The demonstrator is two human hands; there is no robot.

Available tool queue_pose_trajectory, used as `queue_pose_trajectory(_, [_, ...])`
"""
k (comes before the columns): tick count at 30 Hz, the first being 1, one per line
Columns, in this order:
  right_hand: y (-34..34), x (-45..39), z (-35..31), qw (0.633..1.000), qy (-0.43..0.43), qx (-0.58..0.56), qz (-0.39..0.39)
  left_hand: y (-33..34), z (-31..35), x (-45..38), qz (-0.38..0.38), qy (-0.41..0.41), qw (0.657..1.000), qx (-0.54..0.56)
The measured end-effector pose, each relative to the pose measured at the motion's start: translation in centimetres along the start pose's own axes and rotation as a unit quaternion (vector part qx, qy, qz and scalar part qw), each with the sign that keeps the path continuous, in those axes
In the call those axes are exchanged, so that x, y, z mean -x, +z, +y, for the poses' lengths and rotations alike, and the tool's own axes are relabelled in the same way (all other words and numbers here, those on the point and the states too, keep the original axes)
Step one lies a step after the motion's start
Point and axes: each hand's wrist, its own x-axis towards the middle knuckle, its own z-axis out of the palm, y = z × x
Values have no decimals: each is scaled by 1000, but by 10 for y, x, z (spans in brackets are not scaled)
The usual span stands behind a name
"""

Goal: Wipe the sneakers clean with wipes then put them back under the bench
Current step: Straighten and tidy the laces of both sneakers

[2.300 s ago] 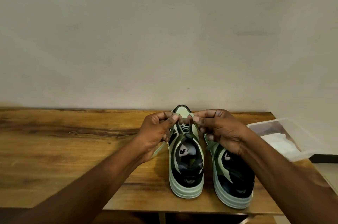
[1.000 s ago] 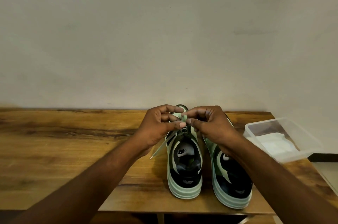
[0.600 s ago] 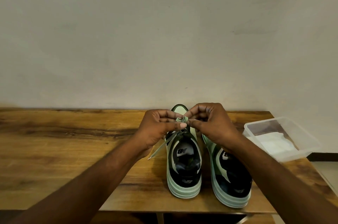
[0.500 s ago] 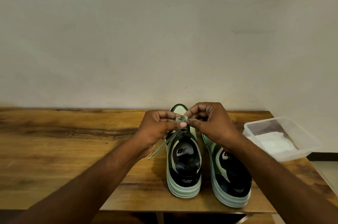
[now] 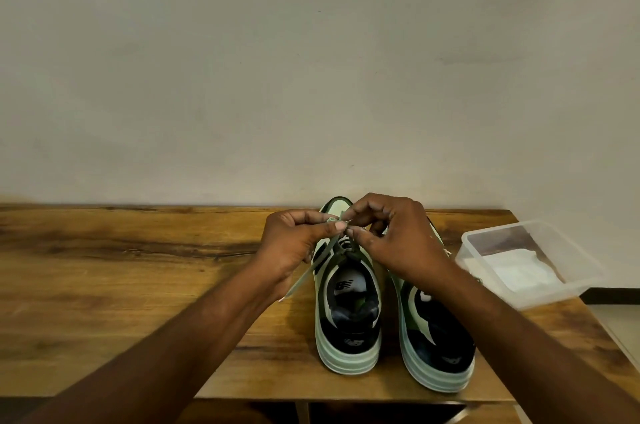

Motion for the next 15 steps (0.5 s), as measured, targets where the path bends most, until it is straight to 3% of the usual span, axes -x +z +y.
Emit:
queue_pose_trajectory(5, [4, 1, 3, 998, -20, 56, -11, -1, -4, -2, 41, 3, 999, -1])
queue_pose_trajectory(15, [9, 1, 4, 980, -45, 195, 2, 4, -7, -1, 34, 46, 998, 13])
